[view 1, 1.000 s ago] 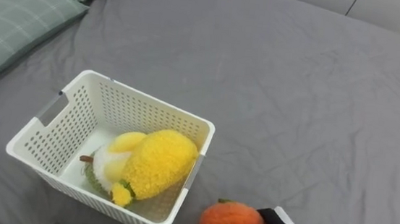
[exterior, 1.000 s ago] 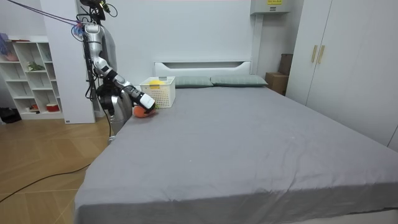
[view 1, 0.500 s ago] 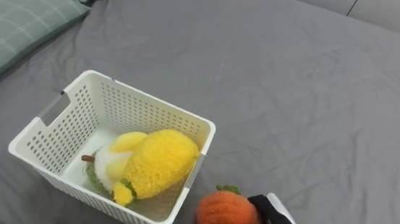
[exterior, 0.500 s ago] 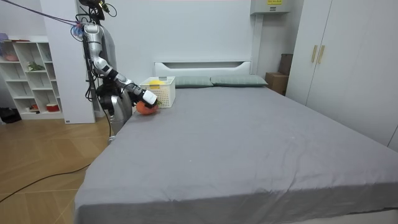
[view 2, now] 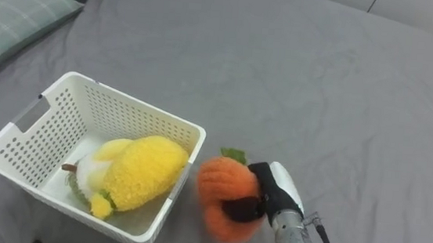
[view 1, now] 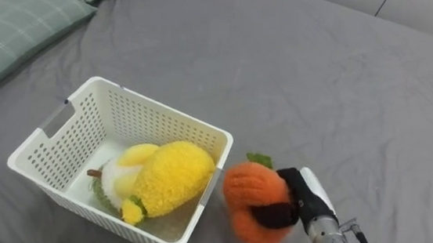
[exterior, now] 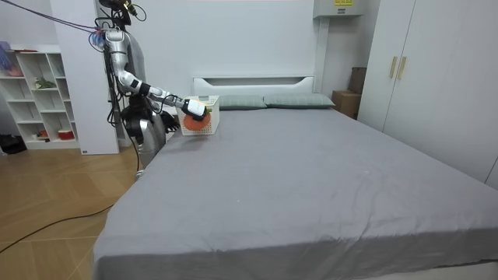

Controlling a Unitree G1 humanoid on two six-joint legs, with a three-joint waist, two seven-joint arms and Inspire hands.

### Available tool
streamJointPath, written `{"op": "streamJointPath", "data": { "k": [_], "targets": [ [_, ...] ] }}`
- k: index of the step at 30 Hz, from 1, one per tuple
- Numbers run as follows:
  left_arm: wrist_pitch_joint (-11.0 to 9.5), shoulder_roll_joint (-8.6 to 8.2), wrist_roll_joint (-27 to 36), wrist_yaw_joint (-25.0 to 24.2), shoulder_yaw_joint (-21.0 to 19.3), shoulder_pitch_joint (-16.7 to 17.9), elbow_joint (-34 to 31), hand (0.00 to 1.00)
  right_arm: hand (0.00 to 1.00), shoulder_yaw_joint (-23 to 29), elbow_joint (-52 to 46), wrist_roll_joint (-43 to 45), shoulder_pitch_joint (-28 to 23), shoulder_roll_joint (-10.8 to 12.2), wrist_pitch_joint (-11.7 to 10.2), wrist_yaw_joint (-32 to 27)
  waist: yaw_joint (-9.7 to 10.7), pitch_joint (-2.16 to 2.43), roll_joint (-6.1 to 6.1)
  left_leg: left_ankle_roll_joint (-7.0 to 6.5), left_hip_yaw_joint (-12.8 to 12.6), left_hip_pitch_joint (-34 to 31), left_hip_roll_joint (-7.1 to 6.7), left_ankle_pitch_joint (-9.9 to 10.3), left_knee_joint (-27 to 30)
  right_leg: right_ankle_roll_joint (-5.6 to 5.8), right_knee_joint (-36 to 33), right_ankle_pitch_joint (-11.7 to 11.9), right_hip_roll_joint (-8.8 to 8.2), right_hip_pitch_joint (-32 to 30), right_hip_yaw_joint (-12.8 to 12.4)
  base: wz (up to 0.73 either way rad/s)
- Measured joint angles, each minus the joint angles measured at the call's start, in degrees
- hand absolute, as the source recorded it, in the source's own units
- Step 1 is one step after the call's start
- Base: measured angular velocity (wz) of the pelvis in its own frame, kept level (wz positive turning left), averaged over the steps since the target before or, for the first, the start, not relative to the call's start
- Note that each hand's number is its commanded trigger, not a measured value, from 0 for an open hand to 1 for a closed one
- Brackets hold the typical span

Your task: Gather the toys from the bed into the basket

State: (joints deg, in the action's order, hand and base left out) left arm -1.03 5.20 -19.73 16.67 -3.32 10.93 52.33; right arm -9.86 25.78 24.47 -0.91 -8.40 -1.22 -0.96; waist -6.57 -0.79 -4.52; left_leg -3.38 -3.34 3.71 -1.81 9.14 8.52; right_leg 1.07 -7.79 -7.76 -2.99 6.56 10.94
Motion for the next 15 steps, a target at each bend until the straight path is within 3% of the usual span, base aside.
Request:
{"op": "streamJointPath", "data": {
  "k": [9, 15],
  "targets": [
    [0.61, 0.00, -0.81, 0.18, -1.11, -0.02, -0.08, 0.00, 1.00, 0.59, -5.39, 0.21, -0.09, -0.99, 0.23, 0.29, -0.11, 0.44, -0.66, 0.00, -0.68, 0.40, 0.08, -0.01, 0.16, -0.02, -0.14, 0.01, -0.04, -0.08, -0.32, -0.04],
    [0.91, -0.17, -1.16, 0.10, -2.29, 0.07, 0.12, 0.00, 1.00, 2.83, -16.99, 3.35, -1.45, -0.97, 0.94, 0.28, -0.05, 0.35, -0.45, -0.01, -1.11, 0.40, 0.09, 0.02, 0.08, -0.02, -0.28, 0.02, -0.02, -0.23, -0.75, -0.03]
  ]
}}
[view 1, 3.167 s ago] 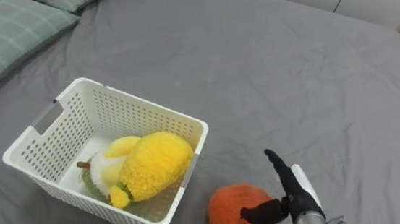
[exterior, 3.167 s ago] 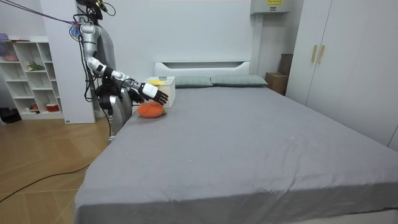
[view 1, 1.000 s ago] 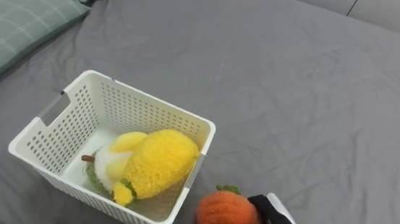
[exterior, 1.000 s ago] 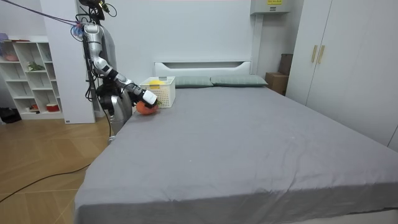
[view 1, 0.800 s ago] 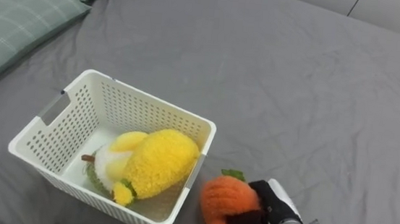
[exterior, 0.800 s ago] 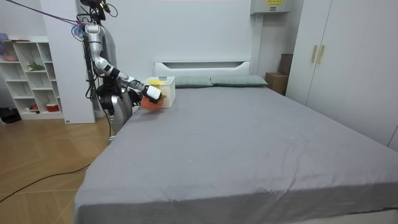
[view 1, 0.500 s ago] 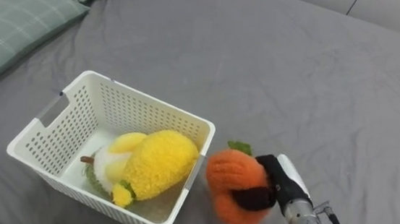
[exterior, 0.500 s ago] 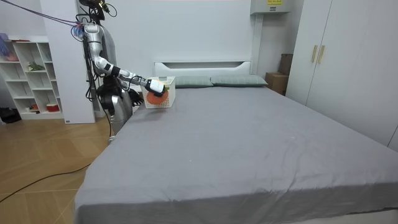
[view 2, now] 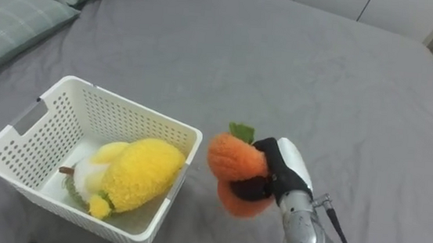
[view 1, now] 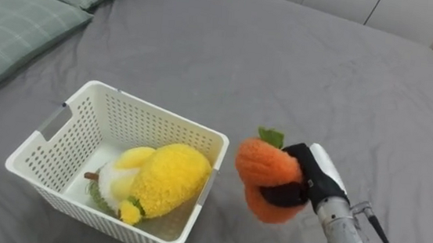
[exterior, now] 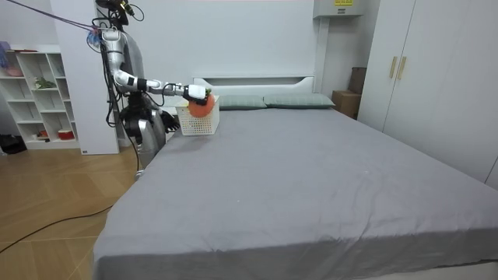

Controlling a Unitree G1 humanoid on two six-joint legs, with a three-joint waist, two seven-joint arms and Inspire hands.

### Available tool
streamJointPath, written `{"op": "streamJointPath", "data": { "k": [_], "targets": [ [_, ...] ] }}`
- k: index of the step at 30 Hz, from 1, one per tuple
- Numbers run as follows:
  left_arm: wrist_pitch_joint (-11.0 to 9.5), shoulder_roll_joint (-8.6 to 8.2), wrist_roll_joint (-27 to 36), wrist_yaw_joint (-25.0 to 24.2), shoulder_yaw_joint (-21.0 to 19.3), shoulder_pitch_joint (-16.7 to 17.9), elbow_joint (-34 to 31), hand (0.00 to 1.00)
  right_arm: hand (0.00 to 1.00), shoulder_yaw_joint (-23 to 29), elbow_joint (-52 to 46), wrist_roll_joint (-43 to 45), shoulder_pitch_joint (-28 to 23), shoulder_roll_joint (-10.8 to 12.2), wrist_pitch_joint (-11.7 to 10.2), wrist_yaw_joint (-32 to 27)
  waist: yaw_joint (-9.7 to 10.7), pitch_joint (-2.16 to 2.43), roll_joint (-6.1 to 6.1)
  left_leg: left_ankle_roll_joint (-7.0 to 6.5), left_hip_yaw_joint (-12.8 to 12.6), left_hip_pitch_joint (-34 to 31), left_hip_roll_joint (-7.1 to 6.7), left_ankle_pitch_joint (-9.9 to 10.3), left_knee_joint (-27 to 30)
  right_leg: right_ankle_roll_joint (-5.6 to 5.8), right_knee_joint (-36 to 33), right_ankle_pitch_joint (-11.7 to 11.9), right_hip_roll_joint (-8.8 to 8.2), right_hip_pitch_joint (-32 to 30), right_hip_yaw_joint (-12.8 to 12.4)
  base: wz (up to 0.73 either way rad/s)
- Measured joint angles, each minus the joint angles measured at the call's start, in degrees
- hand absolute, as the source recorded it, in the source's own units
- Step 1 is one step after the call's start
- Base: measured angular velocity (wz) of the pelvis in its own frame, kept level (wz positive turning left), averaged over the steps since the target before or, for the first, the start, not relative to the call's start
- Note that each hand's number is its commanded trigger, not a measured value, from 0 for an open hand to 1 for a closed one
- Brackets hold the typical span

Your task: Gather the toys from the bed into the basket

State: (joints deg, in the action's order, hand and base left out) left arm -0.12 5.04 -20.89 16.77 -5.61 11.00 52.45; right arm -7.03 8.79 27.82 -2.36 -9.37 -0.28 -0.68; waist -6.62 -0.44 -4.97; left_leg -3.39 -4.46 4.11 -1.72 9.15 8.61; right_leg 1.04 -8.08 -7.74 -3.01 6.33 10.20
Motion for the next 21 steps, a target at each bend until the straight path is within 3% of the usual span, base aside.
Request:
{"op": "streamJointPath", "data": {
  "k": [9, 16, 21],
  "targets": [
    [-0.02, -0.07, 0.05, -0.34, 0.16, -0.08, 0.09, 0.00, 1.00, 1.65, -8.97, -0.07, 0.04, -0.01, 0.10, -0.44, 0.01, -0.02, 0.13, -0.02, -0.29, 0.06, 0.06, -0.01, -0.22, 0.01, -0.58, 0.00, 0.01, -0.64, -0.37, 0.00],
    [-0.37, 0.29, 0.00, -1.07, 0.18, -0.32, 0.91, 0.00, 1.00, 1.56, -12.97, -0.49, 0.74, -0.03, 0.10, 1.12, -0.01, 0.27, -0.20, -0.01, -0.54, -0.60, 0.07, -0.02, -0.31, 0.00, -0.61, 0.00, 0.12, -1.23, -0.66, -0.01],
    [-1.17, 0.44, 0.03, -1.04, 0.08, -0.59, 1.55, 0.00, 1.00, 1.43, -16.62, -1.29, 1.07, 0.00, 0.06, 1.46, -1.54, 0.38, -0.44, -0.01, -0.85, -0.52, 0.14, -0.02, -0.63, 0.00, -0.57, 0.00, 0.14, -1.35, -0.94, -0.03]
  ]
}}
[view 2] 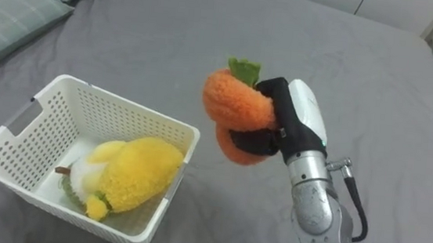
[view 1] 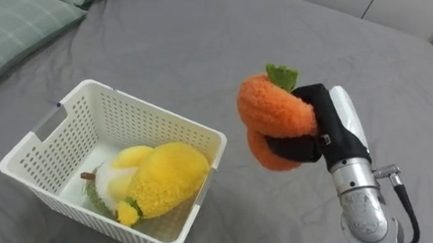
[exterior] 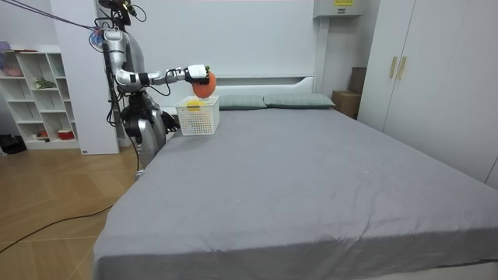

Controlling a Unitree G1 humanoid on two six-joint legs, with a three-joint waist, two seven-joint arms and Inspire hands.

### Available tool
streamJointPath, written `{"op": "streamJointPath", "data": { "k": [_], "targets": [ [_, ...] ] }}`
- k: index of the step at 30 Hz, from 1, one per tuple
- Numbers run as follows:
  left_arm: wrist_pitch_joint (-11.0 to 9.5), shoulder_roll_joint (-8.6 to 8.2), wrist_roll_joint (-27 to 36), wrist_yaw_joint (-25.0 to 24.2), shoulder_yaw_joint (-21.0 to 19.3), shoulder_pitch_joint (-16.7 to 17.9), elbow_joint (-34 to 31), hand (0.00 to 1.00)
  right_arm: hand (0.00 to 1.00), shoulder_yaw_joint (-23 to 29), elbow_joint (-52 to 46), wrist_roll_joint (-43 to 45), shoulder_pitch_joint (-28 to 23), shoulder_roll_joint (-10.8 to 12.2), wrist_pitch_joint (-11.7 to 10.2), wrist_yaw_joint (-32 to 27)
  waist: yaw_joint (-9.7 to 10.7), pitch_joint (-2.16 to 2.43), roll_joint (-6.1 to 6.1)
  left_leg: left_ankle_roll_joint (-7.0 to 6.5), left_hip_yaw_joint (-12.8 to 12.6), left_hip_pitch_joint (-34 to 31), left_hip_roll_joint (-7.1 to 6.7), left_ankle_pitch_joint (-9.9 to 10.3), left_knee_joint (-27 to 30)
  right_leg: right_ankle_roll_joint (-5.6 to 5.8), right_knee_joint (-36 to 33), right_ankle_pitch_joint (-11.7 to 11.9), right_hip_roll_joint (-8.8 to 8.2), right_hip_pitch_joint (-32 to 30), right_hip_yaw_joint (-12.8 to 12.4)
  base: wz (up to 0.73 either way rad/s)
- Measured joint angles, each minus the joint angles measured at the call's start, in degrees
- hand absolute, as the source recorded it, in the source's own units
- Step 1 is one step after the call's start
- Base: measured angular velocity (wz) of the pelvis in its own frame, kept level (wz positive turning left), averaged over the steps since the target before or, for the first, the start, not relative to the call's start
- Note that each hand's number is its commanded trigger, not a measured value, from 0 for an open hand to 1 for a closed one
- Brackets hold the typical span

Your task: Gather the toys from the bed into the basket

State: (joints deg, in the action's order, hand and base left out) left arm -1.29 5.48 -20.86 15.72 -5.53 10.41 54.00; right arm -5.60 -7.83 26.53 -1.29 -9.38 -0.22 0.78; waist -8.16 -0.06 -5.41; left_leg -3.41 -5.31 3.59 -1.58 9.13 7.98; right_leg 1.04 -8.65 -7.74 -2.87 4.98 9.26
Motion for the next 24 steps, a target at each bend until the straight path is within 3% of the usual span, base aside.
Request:
{"op": "streamJointPath", "data": {
  "k": [4, 10, 17, 19, 20, 21, 22, 23, 24],
  "targets": [
    [0.06, -0.01, -0.03, 0.13, 0.35, -0.21, -0.01, 0.00, 1.00, -2.57, -0.20, -1.61, 3.71, 0.01, 0.35, 0.27, -0.47, -0.07, 0.07, 0.00, -0.04, 0.06, 0.02, 0.00, -0.27, 0.00, -0.02, 0.00, -0.01, 0.04, 0.00, 0.00],
    [0.07, 0.02, -0.07, 0.35, 1.33, -1.19, 0.42, 0.00, 1.00, -7.99, -2.31, -1.25, 7.25, 0.05, 0.37, 1.57, -2.87, -0.42, 0.12, 0.01, 0.16, -0.03, -0.01, 0.01, -0.40, 0.00, 0.00, 0.00, 0.02, 0.00, 0.23, 0.01],
    [0.34, 0.03, -0.12, 0.26, 1.39, -2.02, 0.29, 0.00, 0.96, -12.46, -2.30, -1.20, 7.52, 1.09, 1.24, 4.39, -4.89, -0.53, -0.42, -0.01, 1.10, -0.31, -0.11, 0.00, -0.30, 0.01, 0.04, 0.00, -0.06, 0.00, 1.15, 0.06],
    [0.61, 0.10, -0.12, 0.24, 1.37, -2.03, 0.27, 0.00, 0.80, -13.23, -2.30, -1.05, 7.52, 1.12, 1.54, 4.39, -4.93, -0.54, -0.43, -0.01, 1.46, -0.42, -0.11, 0.00, -0.30, 0.01, 0.05, 0.00, -0.06, 0.01, 1.56, 0.10],
    [0.88, 0.10, -0.12, 0.21, 1.38, -2.04, 0.19, 0.00, 0.58, -13.50, -2.29, -0.88, 7.52, 1.12, 1.56, 4.49, -4.93, -0.56, -0.43, -0.01, 1.67, -0.52, -0.11, 0.00, -0.28, 0.01, 0.07, 0.00, -0.06, 0.01, 1.81, 0.09],
    [1.00, 0.10, -0.12, 0.17, 1.38, -2.04, 0.17, 0.00, 0.53, -13.51, -2.29, -0.75, 7.52, 1.16, 1.57, 4.56, -4.94, -0.57, -0.43, -0.01, 1.78, -0.59, -0.12, 0.00, -0.27, 0.01, 0.10, 0.00, -0.06, 0.00, 1.87, 0.08],
    [1.11, 0.11, -0.11, 0.12, 1.38, -2.04, 0.12, 0.00, 0.15, -13.51, -2.29, -0.75, 7.52, 1.11, 1.58, 4.63, -5.13, -0.59, -0.43, -0.01, 1.95, -0.66, -0.12, 0.00, -0.25, 0.01, 0.10, 0.00, -0.06, 0.00, 1.99, 0.07],
    [1.27, 0.13, -0.11, 0.11, 1.38, -2.03, 0.06, 0.00, 0.00, -13.51, -2.29, -0.75, 7.52, 1.10, 1.60, 4.85, -5.14, -0.60, -0.44, -0.01, 2.10, -0.72, -0.12, 0.00, -0.24, 0.01, 0.11, 0.00, -0.05, -0.01, 2.07, 0.06],
    [1.32, 0.14, -0.11, 0.11, 1.38, -2.03, 0.02, 0.00, 0.00, -13.52, -2.29, -0.75, 7.52, 1.12, 1.60, 4.95, -5.15, -0.60, -0.43, -0.01, 2.19, -0.79, -0.12, 0.00, -0.22, 0.01, 0.11, 0.00, -0.06, -0.03, 2.12, 0.06]
  ]
}}
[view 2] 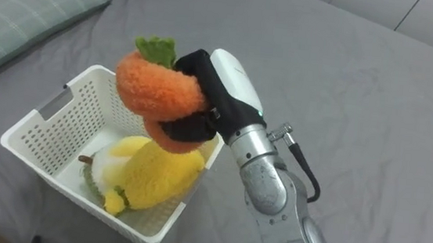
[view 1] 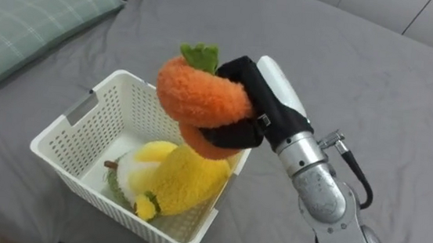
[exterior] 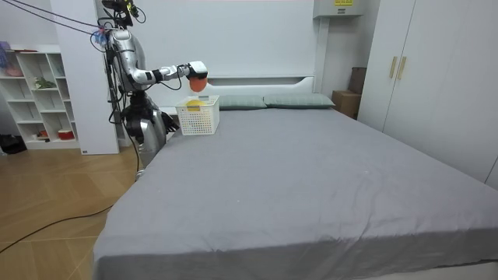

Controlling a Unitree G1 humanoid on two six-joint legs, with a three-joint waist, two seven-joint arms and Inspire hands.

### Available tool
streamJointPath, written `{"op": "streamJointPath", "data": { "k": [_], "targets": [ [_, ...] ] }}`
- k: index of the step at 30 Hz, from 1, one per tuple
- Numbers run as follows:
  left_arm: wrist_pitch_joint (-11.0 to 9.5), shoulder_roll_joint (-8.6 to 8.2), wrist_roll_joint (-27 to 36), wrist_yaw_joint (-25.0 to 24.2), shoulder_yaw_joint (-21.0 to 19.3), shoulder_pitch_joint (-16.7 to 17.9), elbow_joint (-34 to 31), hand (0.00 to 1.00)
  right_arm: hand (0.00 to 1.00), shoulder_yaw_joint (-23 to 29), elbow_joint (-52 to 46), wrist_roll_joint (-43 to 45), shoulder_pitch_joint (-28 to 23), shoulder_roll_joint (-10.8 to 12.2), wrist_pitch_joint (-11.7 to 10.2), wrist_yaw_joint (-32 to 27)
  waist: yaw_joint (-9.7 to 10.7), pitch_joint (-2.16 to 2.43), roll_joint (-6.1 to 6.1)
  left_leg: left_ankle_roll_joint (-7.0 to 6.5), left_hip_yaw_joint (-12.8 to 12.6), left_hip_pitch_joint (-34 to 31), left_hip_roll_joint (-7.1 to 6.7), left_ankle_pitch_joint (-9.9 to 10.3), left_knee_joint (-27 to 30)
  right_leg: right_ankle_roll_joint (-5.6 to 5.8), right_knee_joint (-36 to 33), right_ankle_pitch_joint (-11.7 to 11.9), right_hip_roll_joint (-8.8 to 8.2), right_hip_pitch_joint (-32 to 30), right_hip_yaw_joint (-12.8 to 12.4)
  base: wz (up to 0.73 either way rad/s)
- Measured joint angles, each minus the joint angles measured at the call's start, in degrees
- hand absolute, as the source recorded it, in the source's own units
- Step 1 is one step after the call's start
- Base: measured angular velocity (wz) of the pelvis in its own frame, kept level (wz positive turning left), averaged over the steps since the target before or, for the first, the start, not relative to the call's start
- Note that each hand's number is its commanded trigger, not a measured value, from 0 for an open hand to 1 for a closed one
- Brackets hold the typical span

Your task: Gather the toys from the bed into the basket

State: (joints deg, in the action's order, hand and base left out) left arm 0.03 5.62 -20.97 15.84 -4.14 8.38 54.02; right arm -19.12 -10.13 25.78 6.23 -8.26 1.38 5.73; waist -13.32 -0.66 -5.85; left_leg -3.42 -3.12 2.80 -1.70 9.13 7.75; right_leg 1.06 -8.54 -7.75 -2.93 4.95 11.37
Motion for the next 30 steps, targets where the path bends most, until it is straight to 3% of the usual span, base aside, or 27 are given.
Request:
{"op": "streamJointPath", "data": {
  "k": [10, 16, 22, 30],
  "targets": [
    [0.09, 0.66, 0.03, 0.17, 1.06, -0.50, -0.12, 0.00, 0.00, -1.89, 0.00, -0.04, 1.04, -0.07, 1.09, 1.27, -1.25, -0.04, -0.28, 0.00, 0.24, -0.28, -0.03, 0.00, 0.02, 0.00, 0.00, 0.00, -0.03, -0.11, 0.37, 0.00],
    [0.09, 1.63, 0.04, 1.03, 1.24, -0.51, 0.34, 0.00, 0.00, -2.84, 2.69, 0.01, 1.22, -0.21, 1.16, 1.36, -1.23, -0.51, -0.99, 0.00, 0.86, -0.63, -0.13, 0.00, 0.11, 0.00, 0.00, 0.00, -0.12, -0.04, 1.37, 0.05],
    [0.16, 2.82, 0.01, 1.53, 1.32, -0.50, 0.69, 0.00, 0.00, -4.48, 4.49, -0.39, 1.25, -0.31, 1.17, 0.37, -1.39, -0.52, -1.01, 0.00, 0.96, -0.94, -0.15, 0.00, 0.12, 0.00, 0.01, 0.00, -0.14, -0.28, 1.72, 0.01],
    [0.36, 2.87, -0.01, 1.53, 1.32, -0.53, 0.69, 0.00, 0.00, -4.68, 4.93, -0.64, 1.31, -0.27, 1.11, -1.87, -1.45, -0.50, -0.99, -0.02, 1.53, -1.26, -0.22, -0.02, 0.70, 0.00, 0.04, 0.00, -0.24, -0.28, 3.03, 0.03]
  ]
}}
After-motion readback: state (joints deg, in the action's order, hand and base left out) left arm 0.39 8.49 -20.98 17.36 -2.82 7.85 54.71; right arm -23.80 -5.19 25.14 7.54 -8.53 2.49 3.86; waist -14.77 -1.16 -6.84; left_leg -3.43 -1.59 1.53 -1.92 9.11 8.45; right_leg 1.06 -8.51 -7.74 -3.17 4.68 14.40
